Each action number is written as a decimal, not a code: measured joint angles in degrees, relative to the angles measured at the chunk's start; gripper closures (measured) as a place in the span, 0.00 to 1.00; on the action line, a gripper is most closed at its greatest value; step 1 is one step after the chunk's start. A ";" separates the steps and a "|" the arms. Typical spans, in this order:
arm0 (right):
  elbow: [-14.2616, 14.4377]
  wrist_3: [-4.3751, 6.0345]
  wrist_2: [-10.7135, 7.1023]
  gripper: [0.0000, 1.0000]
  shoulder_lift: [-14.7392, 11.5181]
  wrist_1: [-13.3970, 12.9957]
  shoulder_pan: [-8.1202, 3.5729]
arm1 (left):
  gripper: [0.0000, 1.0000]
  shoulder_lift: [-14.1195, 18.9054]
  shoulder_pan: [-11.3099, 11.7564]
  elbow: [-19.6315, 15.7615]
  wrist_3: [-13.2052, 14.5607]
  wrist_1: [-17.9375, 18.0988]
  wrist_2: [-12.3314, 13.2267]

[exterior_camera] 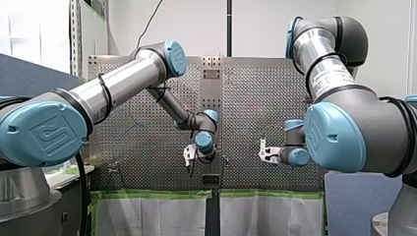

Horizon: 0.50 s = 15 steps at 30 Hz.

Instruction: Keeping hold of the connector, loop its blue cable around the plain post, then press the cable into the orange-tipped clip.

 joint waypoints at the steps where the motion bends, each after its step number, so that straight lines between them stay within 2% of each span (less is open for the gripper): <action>1: -0.19 -0.04 -0.03 0.89 0.00 0.13 -0.04 | 1.00 0.00 0.08 0.14 -0.03 -0.02 -0.03; 7: -1.06 -0.20 -0.11 0.89 0.01 0.77 -0.30 | 1.00 0.00 0.40 0.99 -0.11 -0.55 0.04; 15: -1.25 -0.07 -0.70 0.89 0.03 0.27 -0.49 | 1.00 0.00 0.50 1.18 -0.06 -0.68 0.46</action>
